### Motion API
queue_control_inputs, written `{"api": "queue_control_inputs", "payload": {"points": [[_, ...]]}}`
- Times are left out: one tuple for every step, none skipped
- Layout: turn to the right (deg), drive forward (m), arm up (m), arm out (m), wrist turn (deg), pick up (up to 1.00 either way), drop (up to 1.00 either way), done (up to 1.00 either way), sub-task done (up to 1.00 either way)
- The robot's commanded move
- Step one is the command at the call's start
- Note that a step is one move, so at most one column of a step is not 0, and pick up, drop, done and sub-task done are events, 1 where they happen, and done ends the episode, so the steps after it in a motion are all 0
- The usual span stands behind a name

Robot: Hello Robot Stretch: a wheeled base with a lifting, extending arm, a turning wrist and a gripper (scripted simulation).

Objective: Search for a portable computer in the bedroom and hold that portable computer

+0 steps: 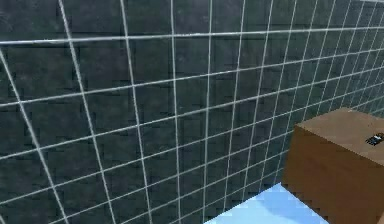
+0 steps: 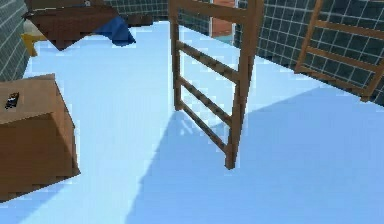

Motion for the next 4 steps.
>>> {"api": "queue_control_inputs", "payload": {"points": [[45.0,0.0,0.0,0.0,0.0,0.0,0.0,0.0,0.0],[33.0,0.0,0.0,0.0,0.0,0.0,0.0,0.0,0.0],[0.0,1.0,0.0,0.0,0.0,0.0,0.0,0.0,0.0],[6.0,0.0,0.0,0.0,0.0,0.0,0.0,0.0,0.0]]}}
